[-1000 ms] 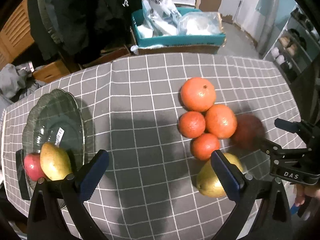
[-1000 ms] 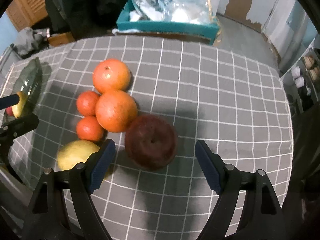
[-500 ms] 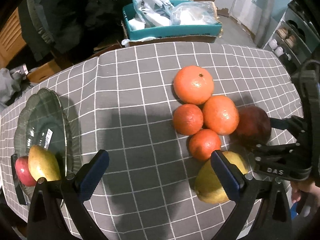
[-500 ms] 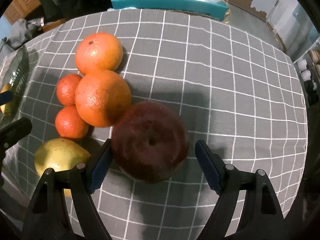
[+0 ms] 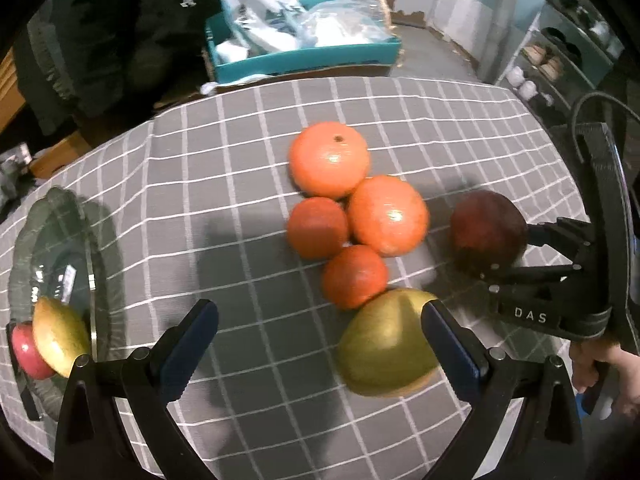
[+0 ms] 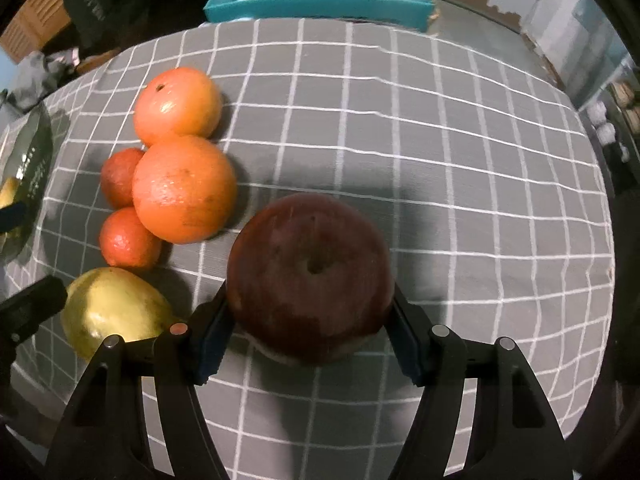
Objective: Organize fruits
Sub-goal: 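Grasp the dark red apple with the right tool while the left tool approaches the other pear, then close the left tool on the yellow-green pear while the right tool lifts the dark apple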
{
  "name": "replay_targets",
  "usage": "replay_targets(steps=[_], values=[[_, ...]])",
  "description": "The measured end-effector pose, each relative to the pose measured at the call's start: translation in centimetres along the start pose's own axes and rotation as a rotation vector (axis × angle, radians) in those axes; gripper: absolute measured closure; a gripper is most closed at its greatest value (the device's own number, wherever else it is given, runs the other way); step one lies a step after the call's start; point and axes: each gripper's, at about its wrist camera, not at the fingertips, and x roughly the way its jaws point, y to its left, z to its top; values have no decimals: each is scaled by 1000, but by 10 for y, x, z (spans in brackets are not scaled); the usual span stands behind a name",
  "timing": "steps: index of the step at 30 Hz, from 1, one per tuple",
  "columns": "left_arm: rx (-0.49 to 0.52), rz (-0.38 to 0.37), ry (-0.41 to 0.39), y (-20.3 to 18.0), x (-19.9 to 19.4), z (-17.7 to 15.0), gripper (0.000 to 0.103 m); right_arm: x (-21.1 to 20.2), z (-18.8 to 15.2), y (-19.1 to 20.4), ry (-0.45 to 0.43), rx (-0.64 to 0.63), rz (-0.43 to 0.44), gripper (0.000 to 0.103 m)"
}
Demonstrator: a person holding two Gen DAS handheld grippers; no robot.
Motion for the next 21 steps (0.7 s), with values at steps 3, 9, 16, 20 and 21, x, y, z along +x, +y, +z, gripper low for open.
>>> replay_targets(steps=[3,9,16,20,21], values=[[17,-17,15,-10,5,-1,1,-8,-6,-12,-10,23,-13,34],[35,-32,54,-26,17,-5,1,-20,-18,-32,-22,72,-18,34],[46,-42,97,-38,31,-11,1,-35,-25,-40,-41,98,-16,34],[40,-45,128,-43,43,-14,1,-40,-28,-37,-48,92,-19,34],[37,-47,135,-44,45,-15,1,-38,-25,-33,-49,92,-18,34]])
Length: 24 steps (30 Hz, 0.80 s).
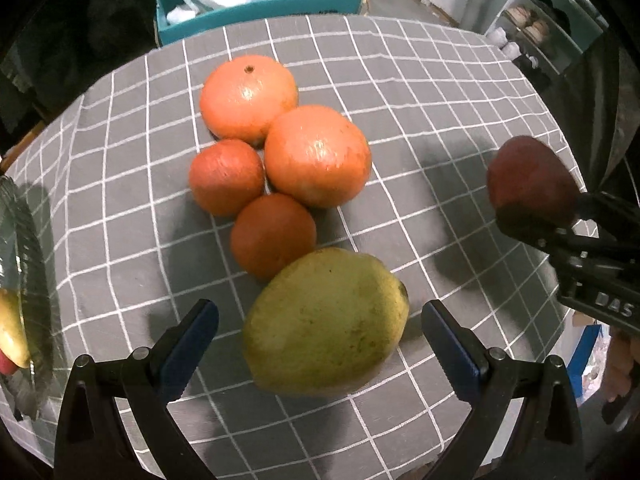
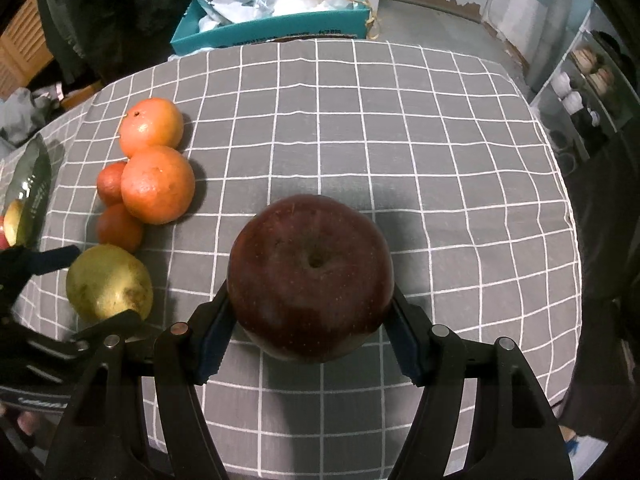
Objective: Organize fruits
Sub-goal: 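Close the left tool on the yellow-green pear while the right tool lifts the dark apple, then lift the pear with the left tool while the right tool carries the dark apple toward the bowl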
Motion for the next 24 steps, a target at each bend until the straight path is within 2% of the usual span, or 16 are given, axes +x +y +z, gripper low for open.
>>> replay_targets(steps=[4,6,7,8,17,24], values=[[-6,-3,14,-1,7,-2,2,-2,0,1,-5,2,9,34],[-4,-1,19,0,10,-3,9,-3,0,1,-7,1,12,34],[-3,-5,21,0,10,-2,16,-4,0,0,-8,0,12,34],[-3,-27,22,0,10,-2,20,-4,0,1,-9,-3,13,34],[10,-14,-3,-1,2,-5,21,-11,4,4,-35,-12,10,34],[-3,-34,-59,7,-30,-8,21,-24,9,7,-73,-20,8,34]])
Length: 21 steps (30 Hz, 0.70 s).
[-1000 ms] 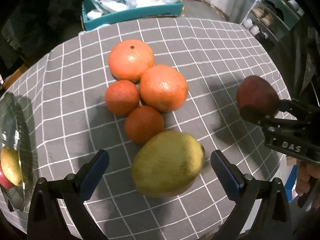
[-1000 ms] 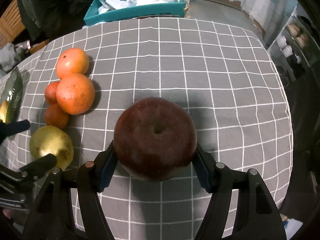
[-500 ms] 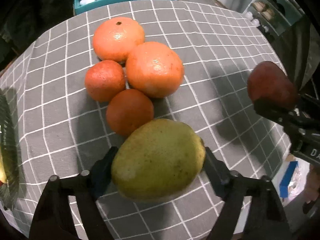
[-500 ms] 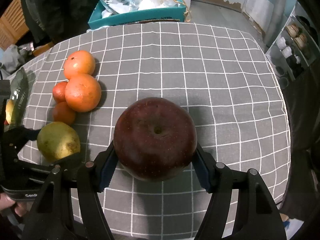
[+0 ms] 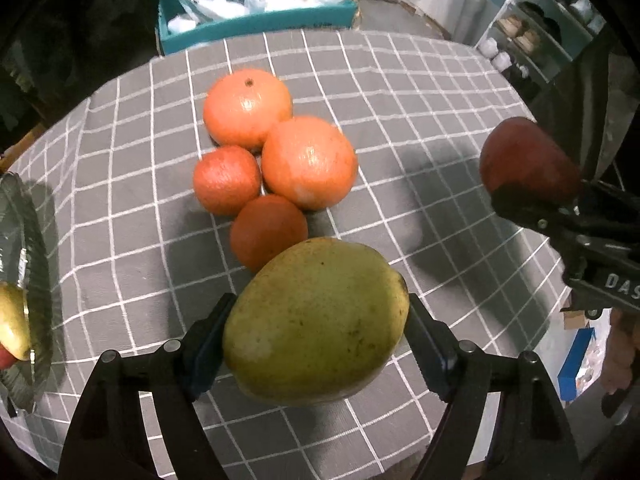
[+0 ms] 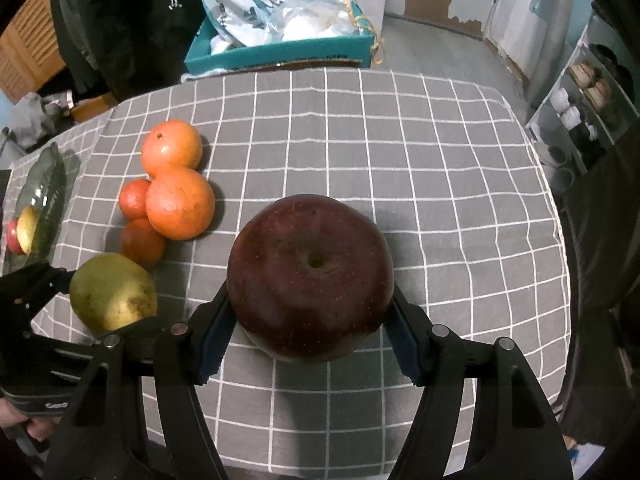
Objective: Organize fruits
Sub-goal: 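Lift the pear with the left tool while the right tool carries the dark apple toward the bowl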
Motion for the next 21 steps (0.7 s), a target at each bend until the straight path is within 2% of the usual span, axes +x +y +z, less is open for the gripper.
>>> replay_targets(steps=[13,21], values=[[-1,22,-141,10,-63,5,21,-41,11,15,-121,-30,20,34],[-4,43,-228,16,-91,13,21,-78,21,31,-229,-62,28,34]])
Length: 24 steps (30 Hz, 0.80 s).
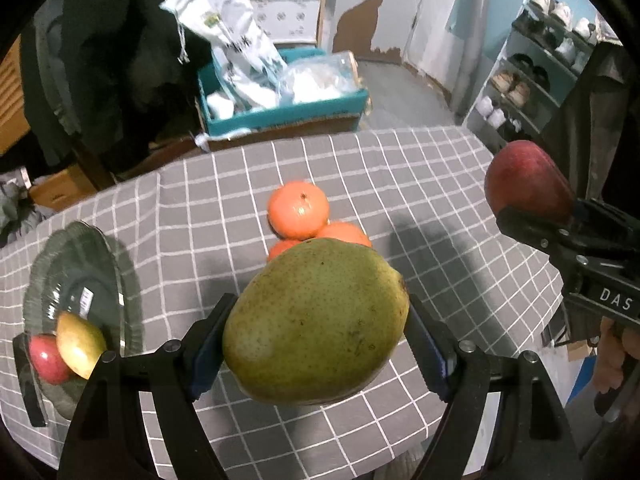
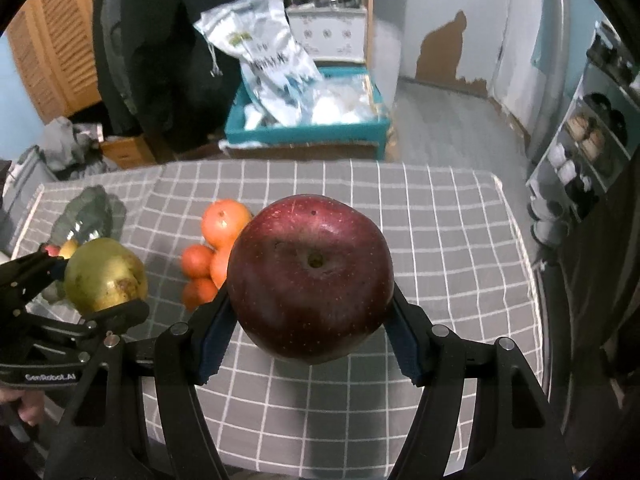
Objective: Organize fruits
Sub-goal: 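Lift the pear with the left tool while the right tool carries the dark apple toward the bowl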
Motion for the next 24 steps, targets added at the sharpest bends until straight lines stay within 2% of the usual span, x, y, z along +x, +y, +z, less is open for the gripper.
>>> replay_targets(steps=[13,24], values=[[-21,40,-155,23,-55,10,21,-36,20,25,-118,-45,22,34],[-64,62,-223,49,-87,14,21,-50,37,54,-165,-86,59,34]])
